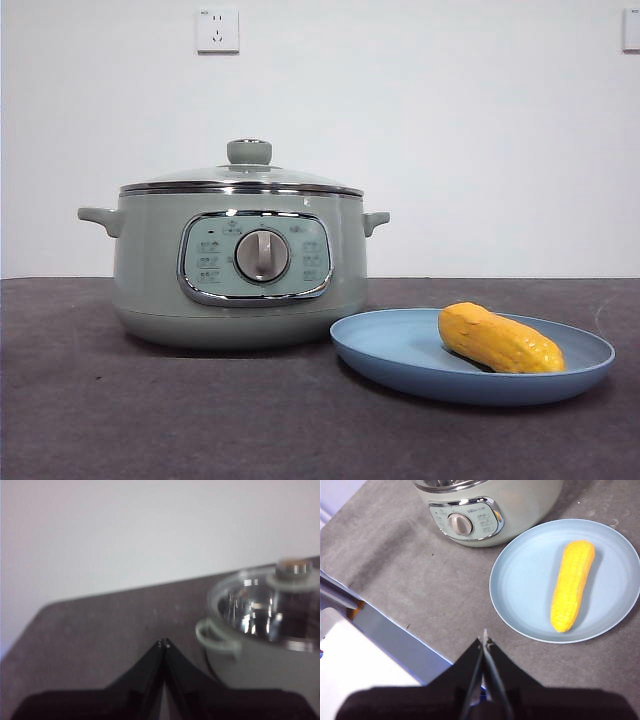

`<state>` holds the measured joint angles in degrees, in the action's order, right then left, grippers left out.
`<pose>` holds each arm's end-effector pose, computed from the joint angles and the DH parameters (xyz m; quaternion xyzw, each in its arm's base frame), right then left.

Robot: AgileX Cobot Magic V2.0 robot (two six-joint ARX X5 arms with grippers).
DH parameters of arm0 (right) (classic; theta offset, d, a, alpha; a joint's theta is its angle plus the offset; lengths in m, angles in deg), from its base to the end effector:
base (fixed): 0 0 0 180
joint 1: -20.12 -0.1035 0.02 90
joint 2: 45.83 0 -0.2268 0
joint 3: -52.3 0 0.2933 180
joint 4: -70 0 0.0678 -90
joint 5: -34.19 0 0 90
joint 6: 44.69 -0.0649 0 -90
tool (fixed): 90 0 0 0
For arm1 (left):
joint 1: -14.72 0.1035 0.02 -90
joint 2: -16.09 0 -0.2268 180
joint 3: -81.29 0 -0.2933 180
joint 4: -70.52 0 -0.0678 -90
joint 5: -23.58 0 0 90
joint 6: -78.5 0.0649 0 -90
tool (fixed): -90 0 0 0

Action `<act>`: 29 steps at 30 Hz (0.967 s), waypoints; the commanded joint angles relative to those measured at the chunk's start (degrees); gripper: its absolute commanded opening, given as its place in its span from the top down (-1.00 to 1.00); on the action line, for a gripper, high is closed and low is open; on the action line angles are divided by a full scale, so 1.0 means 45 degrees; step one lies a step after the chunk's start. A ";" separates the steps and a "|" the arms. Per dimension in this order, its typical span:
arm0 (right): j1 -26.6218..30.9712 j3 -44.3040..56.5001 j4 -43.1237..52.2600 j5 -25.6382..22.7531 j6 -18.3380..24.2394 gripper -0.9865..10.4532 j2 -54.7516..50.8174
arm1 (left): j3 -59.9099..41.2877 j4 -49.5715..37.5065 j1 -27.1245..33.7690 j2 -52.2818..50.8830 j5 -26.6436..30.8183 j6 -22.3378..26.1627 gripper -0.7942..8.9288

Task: Take the corn out from the steamer,put the corn on the plate,close the lid

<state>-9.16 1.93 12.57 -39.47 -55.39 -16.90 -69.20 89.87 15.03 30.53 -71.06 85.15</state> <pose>0.1653 0.1136 0.2440 0.0471 0.3400 0.3385 0.8761 0.2157 -0.0041 0.2264 0.0563 0.0351 -0.0399 0.9970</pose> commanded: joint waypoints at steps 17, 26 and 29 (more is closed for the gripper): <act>-0.0029 -0.0044 0.0024 -0.0039 0.0058 0.83 -0.0010 | -0.3900 0.0656 0.0034 -0.3177 0.0112 -0.1214 0.84; -0.0029 -0.0044 0.0024 -0.0039 0.0058 0.83 -0.0010 | -0.3900 0.0563 0.0034 -0.3172 0.0015 -0.1190 0.84; -0.0029 -0.0044 0.0024 -0.0039 0.0058 0.83 -0.0010 | -0.3900 0.0563 0.0034 -0.3172 0.0010 -0.1195 0.84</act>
<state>-9.16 1.93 12.53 -39.47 -55.39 -16.90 -85.94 92.65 15.03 16.36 -70.65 80.30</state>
